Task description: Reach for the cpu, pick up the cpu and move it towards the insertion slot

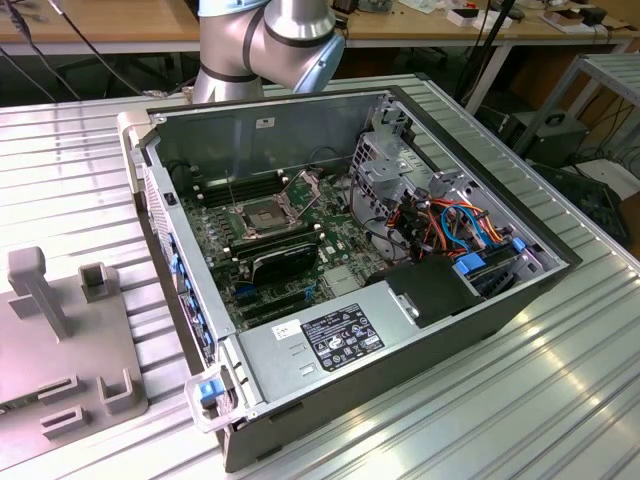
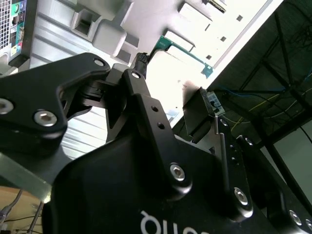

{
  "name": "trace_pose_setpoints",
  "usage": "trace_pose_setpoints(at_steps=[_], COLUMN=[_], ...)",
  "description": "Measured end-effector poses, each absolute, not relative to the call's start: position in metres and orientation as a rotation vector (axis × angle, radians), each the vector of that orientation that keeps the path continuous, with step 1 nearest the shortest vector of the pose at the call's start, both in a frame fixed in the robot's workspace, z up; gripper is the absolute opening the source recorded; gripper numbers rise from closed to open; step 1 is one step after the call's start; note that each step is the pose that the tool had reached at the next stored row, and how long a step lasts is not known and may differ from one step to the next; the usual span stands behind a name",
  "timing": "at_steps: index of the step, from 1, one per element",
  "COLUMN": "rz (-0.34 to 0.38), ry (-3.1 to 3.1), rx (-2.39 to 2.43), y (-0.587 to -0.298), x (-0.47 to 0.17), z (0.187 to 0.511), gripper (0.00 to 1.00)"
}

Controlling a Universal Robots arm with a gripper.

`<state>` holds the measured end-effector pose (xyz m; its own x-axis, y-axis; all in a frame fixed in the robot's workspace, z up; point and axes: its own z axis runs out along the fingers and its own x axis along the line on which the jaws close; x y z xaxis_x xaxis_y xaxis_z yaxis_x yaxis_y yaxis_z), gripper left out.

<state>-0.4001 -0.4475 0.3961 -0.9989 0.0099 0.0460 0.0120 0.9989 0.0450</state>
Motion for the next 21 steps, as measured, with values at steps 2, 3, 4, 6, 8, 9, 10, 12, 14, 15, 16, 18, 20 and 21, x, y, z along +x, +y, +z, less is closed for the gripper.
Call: trace_pose_setpoints(at_steps=[2, 3, 4, 6, 8, 9, 10, 12, 14, 15, 16, 18, 20, 21], rz=[-0.07, -0.07, -0.07, -0.07, -0.07, -0.07, -0.07, -0.07, -0.07, -0.071, -0.071, -0.071, -0.072, -0.072], ry=[-3.095, -3.094, -3.094, -3.094, -3.094, -3.094, -3.094, -3.094, -3.094, -3.094, -3.094, -3.094, -3.092, -3.092], rx=[-0.017, -0.017, -0.017, -0.017, -0.018, -0.018, -0.018, -0.017, -0.017, -0.018, -0.018, -0.018, -0.017, -0.018], y=[-0.448, -0.448, -0.448, -0.448, -0.448, -0.448, -0.448, -0.448, -0.448, -0.448, -0.448, -0.448, -0.448, -0.448], x=[-0.398, -0.396, -0.394, -0.391, -0.389, -0.389, -0.389, -0.389, -0.389, -0.389, -0.389, -0.389, -0.385, -0.382], z=[0.396, 0.396, 0.396, 0.396, 0.396, 0.396, 0.396, 0.396, 0.396, 0.397, 0.398, 0.402, 0.402, 0.402], gripper=[0.55, 0.55, 0.55, 0.55, 0.55, 0.55, 0.55, 0.55, 0.55, 0.55, 0.55, 0.55, 0.55, 0.55])
